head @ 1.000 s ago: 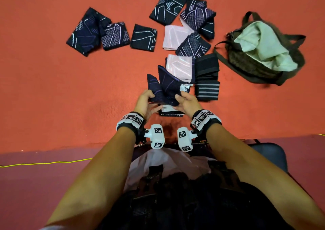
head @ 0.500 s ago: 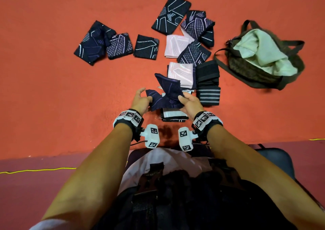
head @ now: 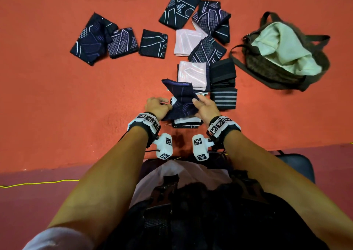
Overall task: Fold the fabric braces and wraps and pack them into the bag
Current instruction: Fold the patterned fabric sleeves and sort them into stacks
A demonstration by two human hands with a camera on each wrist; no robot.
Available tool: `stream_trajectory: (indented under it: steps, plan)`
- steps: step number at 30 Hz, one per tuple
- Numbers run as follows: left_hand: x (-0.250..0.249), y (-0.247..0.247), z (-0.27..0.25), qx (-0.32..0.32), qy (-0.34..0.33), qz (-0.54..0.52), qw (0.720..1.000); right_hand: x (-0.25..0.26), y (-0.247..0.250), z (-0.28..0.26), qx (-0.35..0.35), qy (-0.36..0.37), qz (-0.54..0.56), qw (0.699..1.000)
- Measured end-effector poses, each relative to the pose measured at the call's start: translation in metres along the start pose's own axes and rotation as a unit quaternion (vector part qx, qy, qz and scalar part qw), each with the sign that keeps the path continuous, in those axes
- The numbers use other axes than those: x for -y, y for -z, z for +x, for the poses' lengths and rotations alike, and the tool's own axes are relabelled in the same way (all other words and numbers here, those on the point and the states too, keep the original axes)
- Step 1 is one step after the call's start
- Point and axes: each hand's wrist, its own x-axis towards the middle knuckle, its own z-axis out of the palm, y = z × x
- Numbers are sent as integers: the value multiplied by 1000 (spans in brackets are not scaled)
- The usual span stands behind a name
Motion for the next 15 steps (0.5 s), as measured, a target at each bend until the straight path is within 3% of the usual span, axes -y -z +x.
stream_trajectory:
  steps: [2,7,15]
  plan:
    - [-1,0,4,28,-3,32,999,4,2,-1,-4,-5,19,1000]
    - [-36,1,-32,117,-21,-34,992,7,6,-1,-14,-1,58,998]
    - [-39,-3,-29,174,-68,-14,982,7,12,2,6,-27,105,994]
